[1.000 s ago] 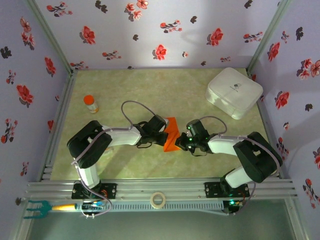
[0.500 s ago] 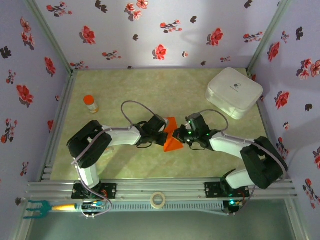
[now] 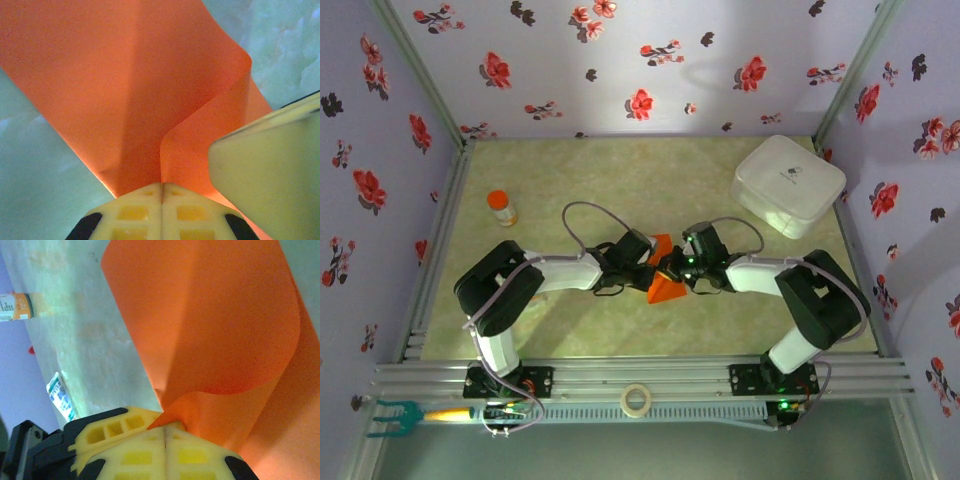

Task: Fold a paper plane with a square sheet of paper (pick it up from the middle)
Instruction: Fold the triangle a second time at the center of the table.

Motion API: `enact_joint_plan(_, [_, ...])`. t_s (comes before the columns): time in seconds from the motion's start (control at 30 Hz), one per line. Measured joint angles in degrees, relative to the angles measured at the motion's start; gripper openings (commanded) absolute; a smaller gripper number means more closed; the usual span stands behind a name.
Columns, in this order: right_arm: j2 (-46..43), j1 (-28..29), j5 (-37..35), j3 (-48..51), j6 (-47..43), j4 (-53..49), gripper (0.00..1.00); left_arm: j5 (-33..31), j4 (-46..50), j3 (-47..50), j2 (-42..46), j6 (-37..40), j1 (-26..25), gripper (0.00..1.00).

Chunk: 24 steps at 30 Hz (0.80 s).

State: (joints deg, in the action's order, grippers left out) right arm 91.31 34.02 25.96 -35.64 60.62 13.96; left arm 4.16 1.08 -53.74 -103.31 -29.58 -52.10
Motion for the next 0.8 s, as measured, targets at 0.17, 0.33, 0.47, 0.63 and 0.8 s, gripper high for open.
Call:
enact_joint_plan(0.17, [1.36,-0.2,-0.5,0.79,-0.17,-0.09,0.0,0.2,-0.09,-0.15,-0.17,0.0,0.0,0.02])
enact_joint_plan(0.33, [2.08,-1.16,-0.28,3.28,-0.02,2.14,0.01,0.48,-0.37,-0.17,-0.31,0.02,0.0,0.02])
enact_joint_plan(0.47, [2.01,-1.42,-0.22,3.69,0.02,2.99,0.03,0.57,-0.39,-0.35,-0.48,0.02,0.0,0.02])
enact_joint_plan(0.63, [0.2,-1.95,-0.26,3.17,-0.17,1.49,0.04,0.59,-0.26,-0.55,-0.61,0.04,0.0,0.02])
enact_joint_plan(0.8, [-1.2,-3.34,-0.48,0.85,-1.75,-0.66,0.03,0.59,-0.09,-0.68,-0.63,0.04,0.0,0.02])
